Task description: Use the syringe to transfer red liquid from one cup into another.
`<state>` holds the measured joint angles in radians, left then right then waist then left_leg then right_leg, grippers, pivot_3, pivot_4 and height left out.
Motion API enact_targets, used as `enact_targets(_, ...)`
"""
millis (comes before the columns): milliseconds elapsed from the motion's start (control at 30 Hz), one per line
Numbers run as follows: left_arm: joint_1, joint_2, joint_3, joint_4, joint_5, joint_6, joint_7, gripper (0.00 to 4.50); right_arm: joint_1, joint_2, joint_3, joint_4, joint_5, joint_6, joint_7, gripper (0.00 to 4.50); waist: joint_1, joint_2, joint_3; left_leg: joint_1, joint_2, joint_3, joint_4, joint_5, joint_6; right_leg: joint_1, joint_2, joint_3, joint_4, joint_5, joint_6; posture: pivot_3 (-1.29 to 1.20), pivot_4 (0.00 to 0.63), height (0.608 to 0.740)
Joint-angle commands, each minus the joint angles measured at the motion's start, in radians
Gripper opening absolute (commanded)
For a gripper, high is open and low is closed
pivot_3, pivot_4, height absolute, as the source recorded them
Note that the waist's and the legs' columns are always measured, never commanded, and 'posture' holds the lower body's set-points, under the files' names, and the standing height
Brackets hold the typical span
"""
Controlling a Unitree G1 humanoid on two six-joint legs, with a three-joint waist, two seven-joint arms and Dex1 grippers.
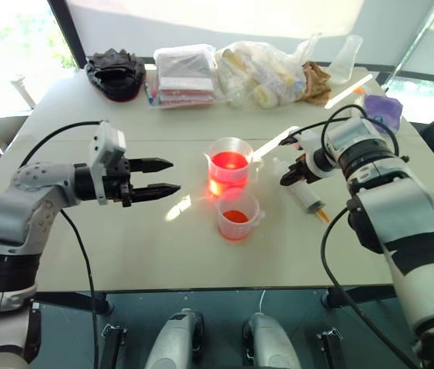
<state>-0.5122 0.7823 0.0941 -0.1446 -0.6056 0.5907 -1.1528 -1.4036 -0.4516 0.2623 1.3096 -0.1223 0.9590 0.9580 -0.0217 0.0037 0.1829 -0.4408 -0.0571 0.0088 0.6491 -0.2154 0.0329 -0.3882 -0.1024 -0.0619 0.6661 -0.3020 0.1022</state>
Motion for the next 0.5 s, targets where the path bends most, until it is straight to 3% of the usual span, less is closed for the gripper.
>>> enact_targets(33,-0.035,0.024,0.037,0.013,0.004,-0.029,0.001,3.08,-0.029,-0.035,-0.138,-0.01,0.087,-0.005,-0.044,1.45,0.001,0.0,0.0,0.0,0.0,0.0,0.0,0.0,0.0,-0.001,0.0,0.0,0.0,0.0,0.0,0.0,0.15,0.74)
enact_targets(167,-0.082,0.051,0.068,0.091,0.008,-0.051,-0.008,3.08,-0.111,-0.079,-0.239,-0.077,0.137,-0.12,-0.07,1.45,-0.001,0.001,0.001,-0.001,0.001,0.007,-0.003,0.0,0.0,-0.006,0.0,0.005,0.001,0.0,0.0,0.0,0.15,0.74)
enact_targets(267,-0.207,0.053,0.075,0.219,0.014,-0.062,-0.005,3.08,-0.152,-0.091,-0.296,-0.267,0.197,-0.183,-0.035,1.45,0.002,0.002,0.003,-0.005,0.002,0.011,-0.003,0.001,0.0,-0.012,0.0,0.007,0.003,0.0,0.0,0.0,0.15,0.74)
enact_targets(367,-0.308,0.047,0.057,0.329,0.033,-0.076,-0.023,3.08,-0.09,-0.057,-0.38,-0.508,0.295,-0.202,-0.055,1.45,0.002,0.001,0.003,-0.004,0.002,0.013,-0.004,0.0,0.001,-0.012,0.0,0.008,0.003,0.0,0.0,0.0,0.15,0.74)
enact_targets(500,-0.49,0.011,0.009,0.524,0.11,-0.16,-0.047,3.08,0.098,0.074,-0.495,-0.936,0.432,-0.294,-0.169,1.45,0.008,-0.003,0.0,-0.003,0.003,0.013,-0.003,0.0,0.002,-0.01,0.001,0.007,0.003,0.0,0.0,0.0,0.15,0.74)
